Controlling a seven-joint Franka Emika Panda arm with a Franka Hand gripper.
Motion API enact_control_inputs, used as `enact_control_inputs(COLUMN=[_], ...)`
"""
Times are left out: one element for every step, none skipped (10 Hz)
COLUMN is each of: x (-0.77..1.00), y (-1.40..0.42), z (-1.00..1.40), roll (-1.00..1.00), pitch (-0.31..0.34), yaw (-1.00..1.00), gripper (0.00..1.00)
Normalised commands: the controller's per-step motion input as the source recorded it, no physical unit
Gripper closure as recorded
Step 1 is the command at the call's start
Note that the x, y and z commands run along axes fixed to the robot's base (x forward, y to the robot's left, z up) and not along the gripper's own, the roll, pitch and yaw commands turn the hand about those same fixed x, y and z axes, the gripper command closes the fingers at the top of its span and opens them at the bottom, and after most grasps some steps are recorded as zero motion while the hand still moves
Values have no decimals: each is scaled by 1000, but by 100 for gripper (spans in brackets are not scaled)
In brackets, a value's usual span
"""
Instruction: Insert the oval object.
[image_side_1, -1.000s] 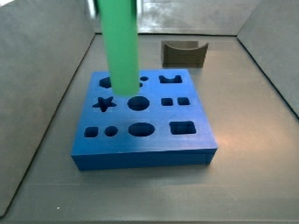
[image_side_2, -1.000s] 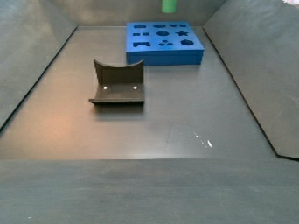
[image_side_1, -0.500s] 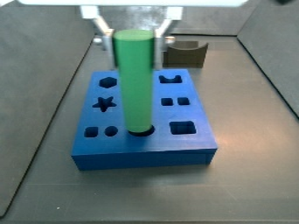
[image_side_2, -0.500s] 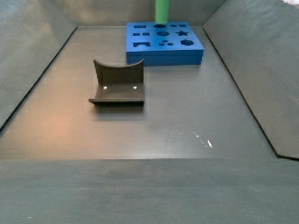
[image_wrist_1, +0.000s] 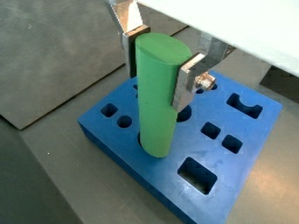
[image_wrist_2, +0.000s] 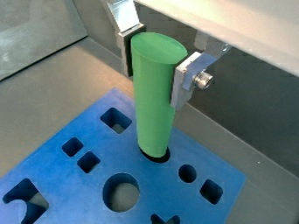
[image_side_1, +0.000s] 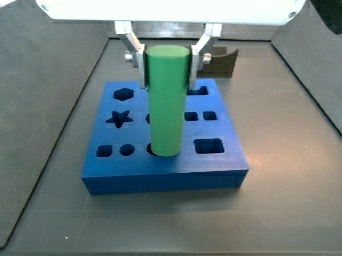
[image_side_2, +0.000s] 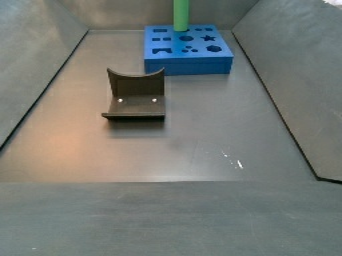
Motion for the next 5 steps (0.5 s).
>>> enact_control_inputs(x=[-200, -229, -177, -114, 0], y=[100, 100, 120, 74, 0], z=[-260, -151, -83, -86, -211], roll=[30, 0, 0, 0, -16], pitch=[0, 0, 0, 0, 0], yaw=[-80, -74, -91, -71, -114], gripper=[100, 100, 100, 100, 100])
